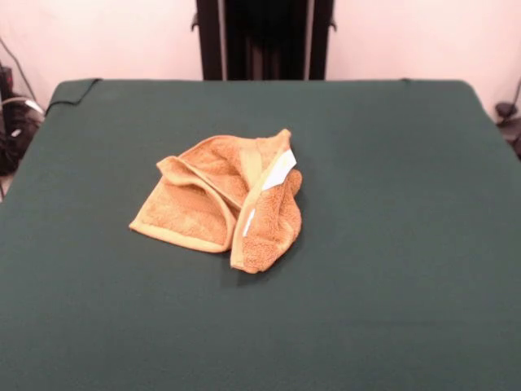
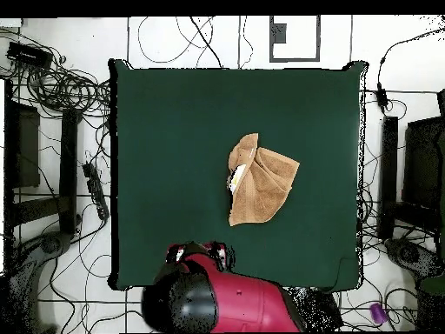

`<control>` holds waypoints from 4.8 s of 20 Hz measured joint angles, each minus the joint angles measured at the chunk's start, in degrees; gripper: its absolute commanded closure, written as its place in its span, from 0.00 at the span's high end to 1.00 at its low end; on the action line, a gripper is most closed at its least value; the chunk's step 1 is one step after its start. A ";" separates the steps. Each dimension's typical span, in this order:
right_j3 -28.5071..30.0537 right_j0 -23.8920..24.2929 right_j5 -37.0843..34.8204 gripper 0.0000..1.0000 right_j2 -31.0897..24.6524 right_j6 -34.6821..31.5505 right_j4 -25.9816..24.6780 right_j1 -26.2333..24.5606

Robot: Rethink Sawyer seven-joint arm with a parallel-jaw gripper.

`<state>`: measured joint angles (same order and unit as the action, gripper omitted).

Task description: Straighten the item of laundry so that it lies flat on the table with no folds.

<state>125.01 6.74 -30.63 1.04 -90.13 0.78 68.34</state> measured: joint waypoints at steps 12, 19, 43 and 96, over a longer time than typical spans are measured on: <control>0.17 10.37 10.08 1.00 -2.31 0.00 -0.07 -8.50; 0.13 13.58 13.39 1.00 -3.89 0.00 -1.48 -14.53; -2.36 16.08 16.58 1.00 -5.58 0.00 -10.46 -31.16; -20.44 13.32 10.54 1.00 -6.02 0.00 -10.63 -38.81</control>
<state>104.57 20.06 -20.09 -4.98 -90.13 -9.85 29.52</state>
